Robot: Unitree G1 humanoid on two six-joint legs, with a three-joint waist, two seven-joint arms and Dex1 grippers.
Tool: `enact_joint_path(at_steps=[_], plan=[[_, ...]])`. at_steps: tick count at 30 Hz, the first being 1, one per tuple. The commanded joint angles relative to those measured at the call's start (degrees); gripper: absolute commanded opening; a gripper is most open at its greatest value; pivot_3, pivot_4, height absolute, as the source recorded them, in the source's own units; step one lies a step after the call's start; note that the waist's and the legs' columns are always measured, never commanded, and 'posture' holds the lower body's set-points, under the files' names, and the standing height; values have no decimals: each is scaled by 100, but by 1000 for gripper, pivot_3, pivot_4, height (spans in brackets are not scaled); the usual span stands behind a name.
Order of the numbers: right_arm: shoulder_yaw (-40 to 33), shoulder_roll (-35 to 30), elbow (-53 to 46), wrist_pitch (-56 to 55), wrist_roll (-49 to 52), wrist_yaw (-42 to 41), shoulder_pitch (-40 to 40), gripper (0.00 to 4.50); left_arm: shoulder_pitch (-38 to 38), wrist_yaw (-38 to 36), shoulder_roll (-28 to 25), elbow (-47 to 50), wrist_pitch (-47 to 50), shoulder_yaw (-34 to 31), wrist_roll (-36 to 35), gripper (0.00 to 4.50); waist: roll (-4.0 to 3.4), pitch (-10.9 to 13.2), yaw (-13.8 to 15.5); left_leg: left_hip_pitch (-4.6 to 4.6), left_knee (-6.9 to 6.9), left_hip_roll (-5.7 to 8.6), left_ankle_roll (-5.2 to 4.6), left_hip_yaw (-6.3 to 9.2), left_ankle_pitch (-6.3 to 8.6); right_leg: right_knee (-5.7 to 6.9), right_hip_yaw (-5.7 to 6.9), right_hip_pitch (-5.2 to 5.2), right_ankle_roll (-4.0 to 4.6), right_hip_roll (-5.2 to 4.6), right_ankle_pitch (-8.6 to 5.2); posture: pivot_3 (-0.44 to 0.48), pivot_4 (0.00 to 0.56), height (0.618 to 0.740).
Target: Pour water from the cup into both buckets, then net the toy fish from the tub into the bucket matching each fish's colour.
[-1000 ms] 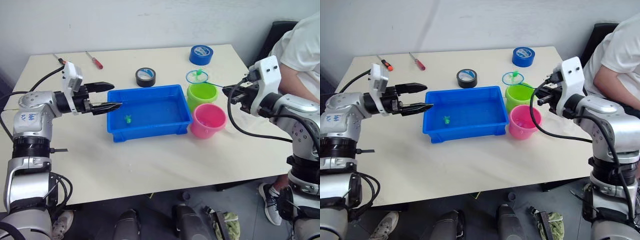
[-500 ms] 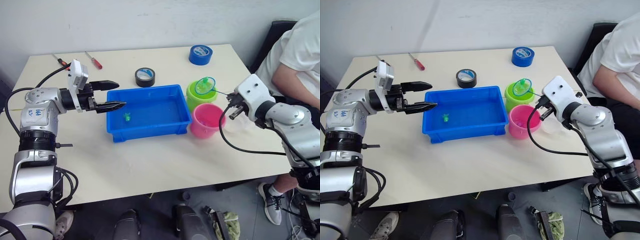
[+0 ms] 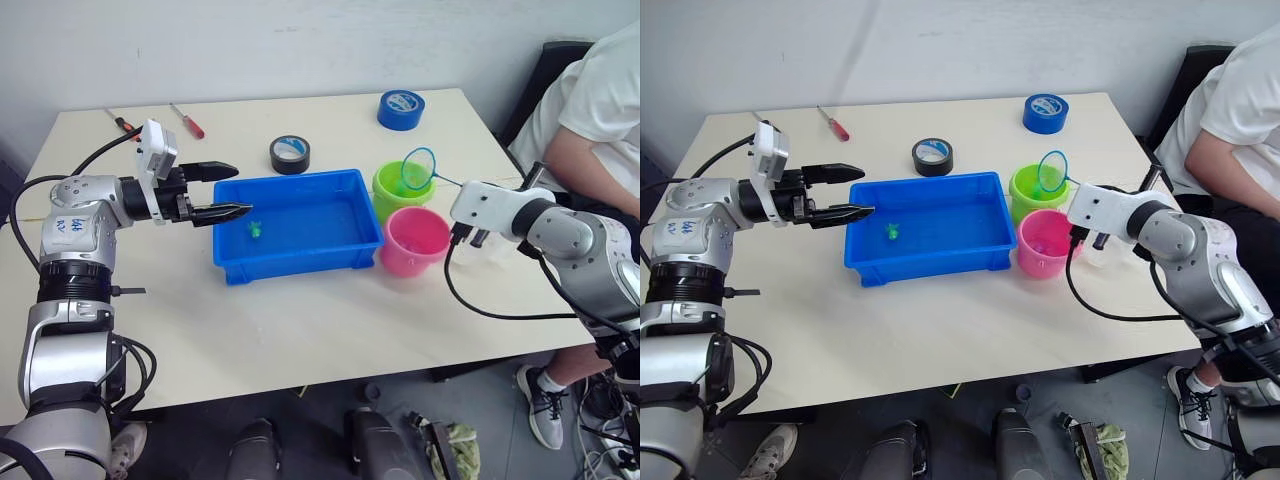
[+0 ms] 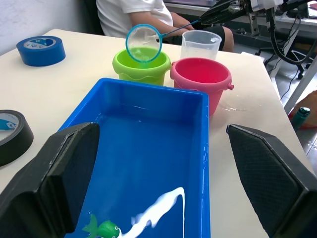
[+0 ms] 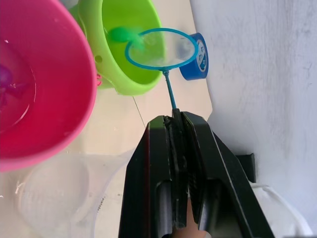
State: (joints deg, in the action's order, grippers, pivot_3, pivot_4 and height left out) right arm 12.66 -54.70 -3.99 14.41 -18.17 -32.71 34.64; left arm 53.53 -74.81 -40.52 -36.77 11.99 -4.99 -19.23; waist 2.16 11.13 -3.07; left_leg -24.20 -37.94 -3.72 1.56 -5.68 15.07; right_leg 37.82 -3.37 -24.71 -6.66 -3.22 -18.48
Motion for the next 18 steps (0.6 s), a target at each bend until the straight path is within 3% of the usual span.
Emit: enact_joint_path(at_steps=[1,10,14,18], plan=[[-139,-68,-7,-231,-266,-42,89,0,-8,-1,-61,196,16,-97,-43,4474,0,0,2,0,-1,0,0,0,0,0,0,0,0,0,0,0,150,731],[-503,132,-154,-260,-184,-191,322,0,-187,90,-206,346,125,-239,-92,4474,0,0,-21,2,-4,0,1,0,-1,5,0,1,0,0,0,0,150,731],[-1036,836,-496,1089,1103,-834,851,0,-525,189,-578,461,203,-507,-119,4474,-1,0,-73,5,-4,-9,15,-2,-9,15,-5,-2,0,7,0,0,150,731],[-1018,1306,-602,2061,1941,-1398,1190,0,-891,302,-905,560,212,-766,-147,4474,1,-1,-19,8,-2,-17,31,11,-18,13,6,5,0,15,0,0,150,731]])
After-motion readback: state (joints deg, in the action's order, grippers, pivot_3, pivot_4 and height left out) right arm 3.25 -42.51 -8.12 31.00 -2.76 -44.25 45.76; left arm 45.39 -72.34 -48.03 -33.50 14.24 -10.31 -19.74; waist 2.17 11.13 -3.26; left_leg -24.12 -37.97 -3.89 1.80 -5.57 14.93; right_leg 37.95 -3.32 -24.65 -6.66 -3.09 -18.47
